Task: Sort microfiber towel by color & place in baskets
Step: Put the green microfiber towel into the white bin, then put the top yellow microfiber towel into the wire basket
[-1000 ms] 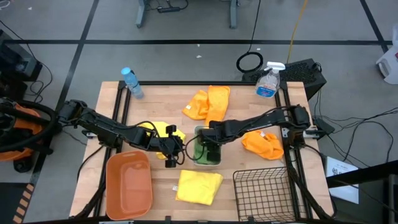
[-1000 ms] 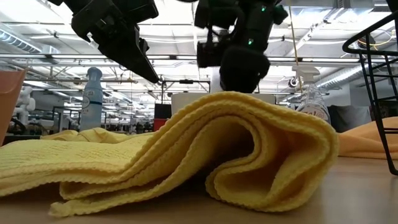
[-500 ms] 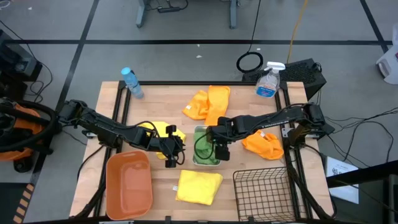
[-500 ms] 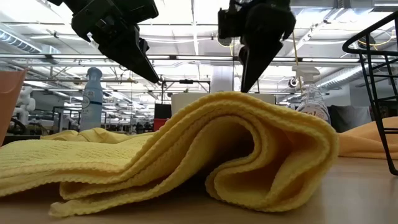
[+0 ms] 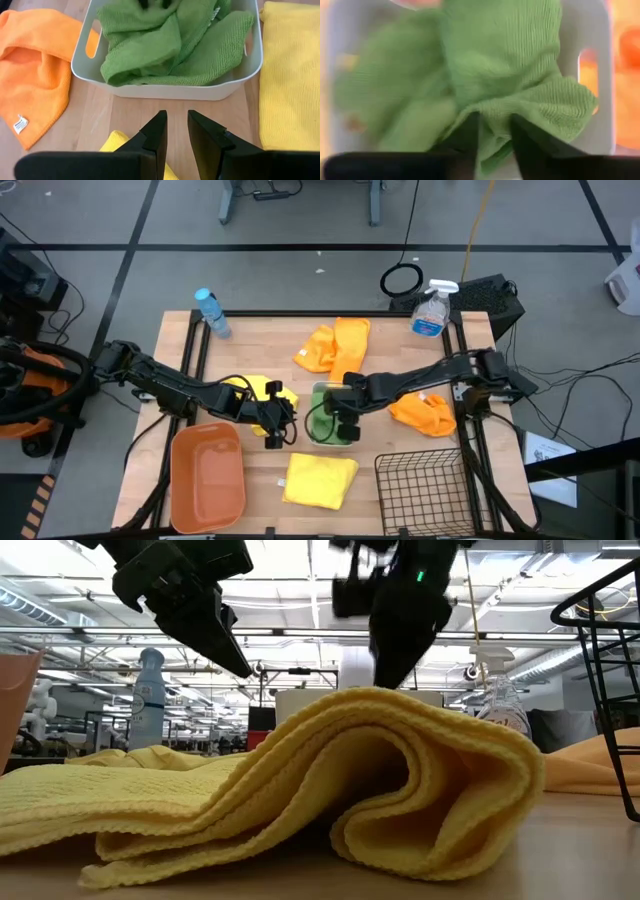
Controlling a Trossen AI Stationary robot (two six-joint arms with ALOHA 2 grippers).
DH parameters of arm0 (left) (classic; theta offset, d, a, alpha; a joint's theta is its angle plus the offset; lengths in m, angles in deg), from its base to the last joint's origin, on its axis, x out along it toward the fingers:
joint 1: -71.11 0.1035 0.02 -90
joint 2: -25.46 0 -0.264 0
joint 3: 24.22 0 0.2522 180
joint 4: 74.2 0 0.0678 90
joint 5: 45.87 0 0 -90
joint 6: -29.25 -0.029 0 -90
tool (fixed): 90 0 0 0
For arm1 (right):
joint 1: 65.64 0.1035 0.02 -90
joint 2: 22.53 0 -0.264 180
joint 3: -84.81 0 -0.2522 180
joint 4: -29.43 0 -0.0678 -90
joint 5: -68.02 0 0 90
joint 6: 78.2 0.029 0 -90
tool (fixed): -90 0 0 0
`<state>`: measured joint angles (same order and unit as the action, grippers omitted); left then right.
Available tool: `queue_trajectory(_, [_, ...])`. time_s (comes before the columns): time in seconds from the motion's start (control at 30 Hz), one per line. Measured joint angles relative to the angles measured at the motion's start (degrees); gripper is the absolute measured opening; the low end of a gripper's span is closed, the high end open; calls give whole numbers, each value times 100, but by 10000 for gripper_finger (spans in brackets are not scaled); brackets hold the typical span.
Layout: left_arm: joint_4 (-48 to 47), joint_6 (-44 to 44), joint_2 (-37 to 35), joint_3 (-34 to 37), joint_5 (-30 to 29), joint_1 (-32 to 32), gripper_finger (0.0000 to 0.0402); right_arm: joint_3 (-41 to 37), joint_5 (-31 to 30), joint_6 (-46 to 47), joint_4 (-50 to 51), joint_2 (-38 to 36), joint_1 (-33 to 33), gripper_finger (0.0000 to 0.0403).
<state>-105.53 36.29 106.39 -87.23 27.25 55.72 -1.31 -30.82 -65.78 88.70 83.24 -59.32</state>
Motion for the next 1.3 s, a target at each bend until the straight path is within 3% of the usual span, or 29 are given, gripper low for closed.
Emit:
queue_trajectory(0.1, [-10, 16, 0, -1, -6, 0, 83, 0, 1, 20, -5, 421, -119, 23])
queue_trajectory(0.17, [-25, 14, 0, -2, -9, 0, 83, -4, 19, -45, -99, 609, -149, 9])
queue_trajectory(0.33, [-44, 14, 0, -1, -42, 0, 83, -3, 226, -78, -211, 602, -151, 46])
queue_trajectory(0.57, [-210, 27, 0, 0, -381, 2, 83, -2, -405, 45, 72, -112, -11, 87])
queue_trajectory(0.77, [-835, 844, 0, -2, -482, 9, 88, -2, -876, 197, 145, -654, 261, 112])
queue_trajectory(1.0, [-966, 1218, 0, 279, -262, 7, 167, -2, -1409, 523, 132, -748, 857, 127])
queue_trajectory(1.17, [-545, 1218, 24, 670, -225, 4, 246, -2, -1687, 904, -56, -710, 1351, 128])
queue_trajectory(1.3, [-94, 1209, 73, 930, -271, 53, 287, -2, -2140, 973, -351, -710, 1760, 128])
